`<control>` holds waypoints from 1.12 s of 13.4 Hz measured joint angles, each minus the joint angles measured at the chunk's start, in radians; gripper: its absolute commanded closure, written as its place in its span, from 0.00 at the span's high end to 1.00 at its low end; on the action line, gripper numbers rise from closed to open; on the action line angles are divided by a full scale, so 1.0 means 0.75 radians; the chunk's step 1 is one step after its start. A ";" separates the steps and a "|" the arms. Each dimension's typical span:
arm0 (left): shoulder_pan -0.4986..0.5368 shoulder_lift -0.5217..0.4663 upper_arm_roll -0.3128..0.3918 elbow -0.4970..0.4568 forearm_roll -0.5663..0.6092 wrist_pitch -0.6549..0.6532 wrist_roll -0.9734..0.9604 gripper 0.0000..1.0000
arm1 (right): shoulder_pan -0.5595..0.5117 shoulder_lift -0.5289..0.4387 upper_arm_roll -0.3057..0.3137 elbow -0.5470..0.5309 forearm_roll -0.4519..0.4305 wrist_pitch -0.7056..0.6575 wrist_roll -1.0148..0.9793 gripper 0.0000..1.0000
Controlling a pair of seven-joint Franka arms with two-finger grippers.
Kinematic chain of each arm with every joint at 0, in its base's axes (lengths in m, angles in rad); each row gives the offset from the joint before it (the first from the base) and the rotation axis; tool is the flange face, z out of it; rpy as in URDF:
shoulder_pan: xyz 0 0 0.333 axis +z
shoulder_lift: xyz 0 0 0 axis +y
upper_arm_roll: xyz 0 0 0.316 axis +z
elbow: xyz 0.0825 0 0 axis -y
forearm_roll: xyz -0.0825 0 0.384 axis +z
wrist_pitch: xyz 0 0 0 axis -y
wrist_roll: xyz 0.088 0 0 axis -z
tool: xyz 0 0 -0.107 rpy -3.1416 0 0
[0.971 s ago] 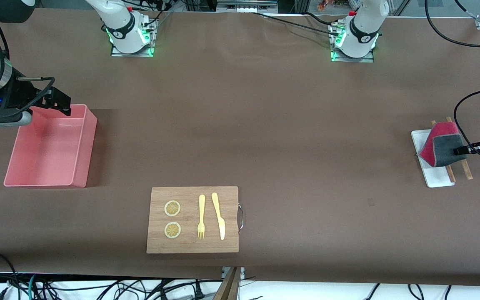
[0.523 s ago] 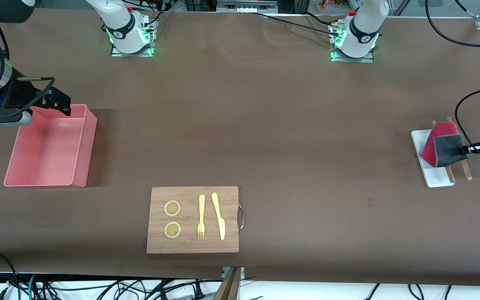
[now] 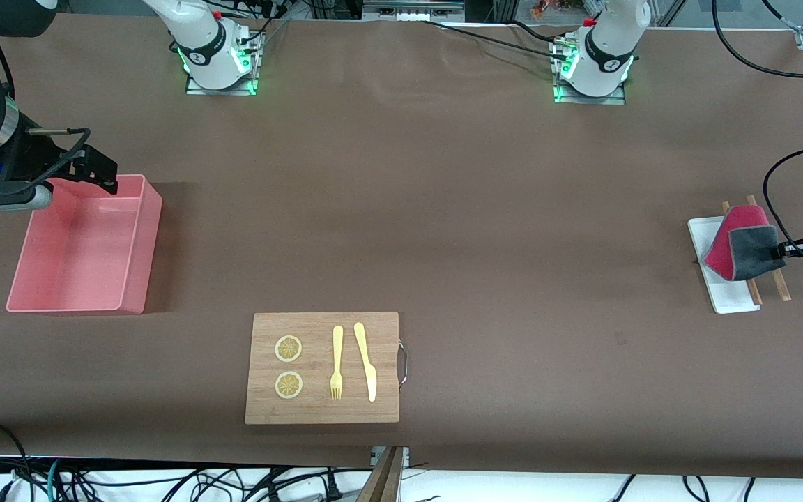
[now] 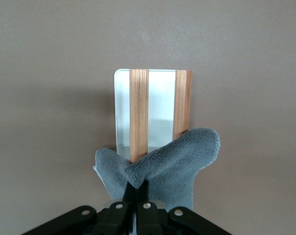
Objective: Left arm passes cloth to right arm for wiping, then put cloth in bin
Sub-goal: 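Lift the cloth off the sticks and carry it toward the middle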
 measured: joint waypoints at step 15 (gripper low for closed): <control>-0.017 -0.140 -0.342 0.388 -0.068 -0.761 -0.330 0.00 | 0.000 0.000 -0.005 0.002 0.000 0.001 0.000 1.00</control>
